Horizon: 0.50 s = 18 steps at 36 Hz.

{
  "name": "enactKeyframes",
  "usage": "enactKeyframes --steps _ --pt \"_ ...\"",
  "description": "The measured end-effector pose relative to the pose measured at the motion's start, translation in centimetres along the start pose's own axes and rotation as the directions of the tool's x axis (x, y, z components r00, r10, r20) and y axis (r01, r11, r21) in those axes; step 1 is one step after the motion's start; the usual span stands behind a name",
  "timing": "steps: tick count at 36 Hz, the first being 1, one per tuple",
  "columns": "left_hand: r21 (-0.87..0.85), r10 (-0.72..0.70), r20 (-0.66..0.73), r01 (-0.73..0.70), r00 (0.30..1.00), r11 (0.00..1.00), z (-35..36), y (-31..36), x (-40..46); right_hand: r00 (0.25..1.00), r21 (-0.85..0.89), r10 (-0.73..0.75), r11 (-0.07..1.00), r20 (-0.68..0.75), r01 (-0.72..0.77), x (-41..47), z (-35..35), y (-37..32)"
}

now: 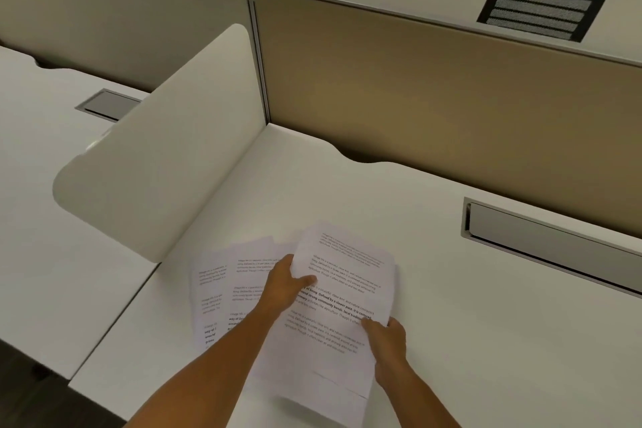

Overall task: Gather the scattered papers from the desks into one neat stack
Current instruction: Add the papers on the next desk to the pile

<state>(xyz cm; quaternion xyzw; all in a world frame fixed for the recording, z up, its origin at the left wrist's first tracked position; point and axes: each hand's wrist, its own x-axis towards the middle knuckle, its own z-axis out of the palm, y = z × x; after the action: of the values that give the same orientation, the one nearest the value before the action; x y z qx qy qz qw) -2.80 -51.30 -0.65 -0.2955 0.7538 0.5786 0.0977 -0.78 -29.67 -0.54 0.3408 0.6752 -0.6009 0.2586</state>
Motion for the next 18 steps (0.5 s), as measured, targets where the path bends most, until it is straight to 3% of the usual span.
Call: enactKeyframes --steps 4,8,18 --pt "0.030 -0.011 0.040 0.010 0.999 0.999 0.6 -0.2 0.8 0.998 -0.009 0.011 1.000 -0.059 -0.012 0.6 0.3 -0.3" --pt "0.170 -0.058 -0.008 0.059 0.998 0.984 1.3 -1.0 1.7 0.995 -0.162 0.040 0.985 -0.087 -0.054 0.7 1.2 -0.4" --pt "0.463 -0.107 -0.076 0.130 0.991 0.877 3.7 -2.4 1.8 0.990 -0.316 0.102 0.940 -0.097 -0.127 1.3 3.2 -1.1"
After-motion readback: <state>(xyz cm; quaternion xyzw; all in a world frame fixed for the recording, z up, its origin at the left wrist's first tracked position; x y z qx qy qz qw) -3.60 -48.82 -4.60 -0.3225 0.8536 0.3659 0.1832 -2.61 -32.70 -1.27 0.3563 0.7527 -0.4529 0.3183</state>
